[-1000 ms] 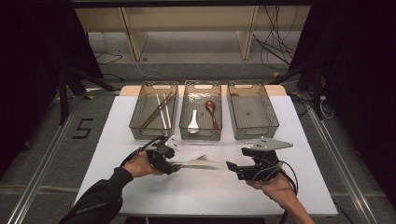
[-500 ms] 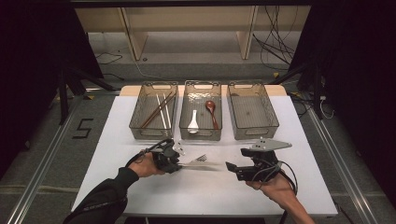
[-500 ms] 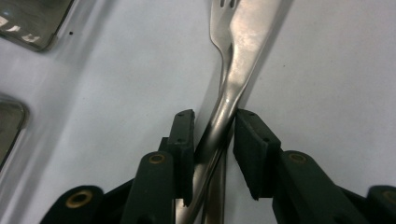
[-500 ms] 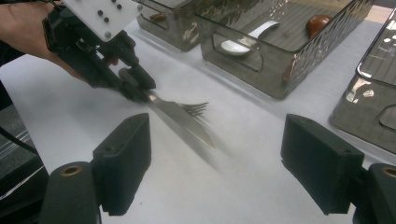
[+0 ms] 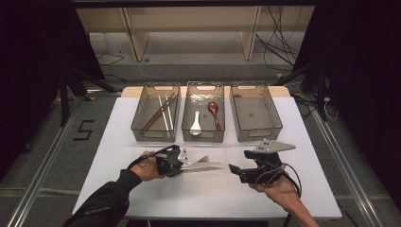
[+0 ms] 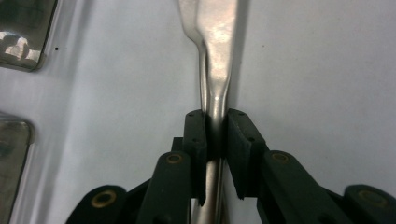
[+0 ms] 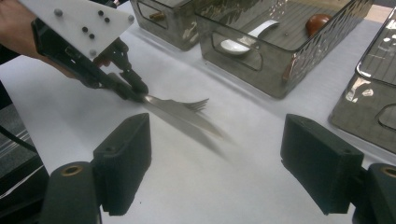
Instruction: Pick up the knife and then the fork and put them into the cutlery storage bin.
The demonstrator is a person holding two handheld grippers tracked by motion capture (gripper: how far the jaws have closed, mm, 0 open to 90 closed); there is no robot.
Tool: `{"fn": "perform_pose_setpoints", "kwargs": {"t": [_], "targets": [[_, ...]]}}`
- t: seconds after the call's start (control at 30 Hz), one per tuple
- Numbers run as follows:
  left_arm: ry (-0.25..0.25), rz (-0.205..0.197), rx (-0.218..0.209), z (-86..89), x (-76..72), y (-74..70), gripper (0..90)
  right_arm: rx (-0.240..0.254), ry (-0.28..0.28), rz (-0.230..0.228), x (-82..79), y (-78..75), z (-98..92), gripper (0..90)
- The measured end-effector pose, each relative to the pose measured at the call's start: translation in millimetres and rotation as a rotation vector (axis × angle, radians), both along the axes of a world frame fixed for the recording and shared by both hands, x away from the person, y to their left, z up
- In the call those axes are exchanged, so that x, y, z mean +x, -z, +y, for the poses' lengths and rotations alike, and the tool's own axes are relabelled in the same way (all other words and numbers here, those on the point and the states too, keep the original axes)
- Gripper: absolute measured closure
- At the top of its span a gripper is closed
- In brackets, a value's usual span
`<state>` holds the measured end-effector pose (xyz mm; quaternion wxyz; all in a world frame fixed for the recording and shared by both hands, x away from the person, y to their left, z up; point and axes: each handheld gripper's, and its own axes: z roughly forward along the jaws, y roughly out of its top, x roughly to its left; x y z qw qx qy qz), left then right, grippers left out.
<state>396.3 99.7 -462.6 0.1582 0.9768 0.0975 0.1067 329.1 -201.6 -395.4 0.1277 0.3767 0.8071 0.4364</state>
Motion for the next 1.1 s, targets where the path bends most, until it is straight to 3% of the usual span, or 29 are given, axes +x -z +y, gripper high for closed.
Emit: {"fn": "perform_pose_setpoints", "kwargs": {"t": [0.13,0.63,0.9,1.1], "targets": [[0.001,0.010,0.003,1.3,0.4,-0.4,79.1,-0.001,-0.001,0.001,0.0,0.1,-0.1,25.5],[-0.017,0.040,-0.065,9.8,3.0,-6.8,79.7,-0.001,0.000,-0.002,0.0,-0.3,-0.3,25.6],[-0.059,0.064,-0.131,11.8,2.2,-14.5,79.7,0.001,0.001,-0.004,-0.3,-1.0,-0.6,25.6],[-0.091,0.106,-0.190,14.2,1.1,-26.5,79.6,0.005,0.001,-0.009,-0.5,-1.2,-0.5,25.5]]}}
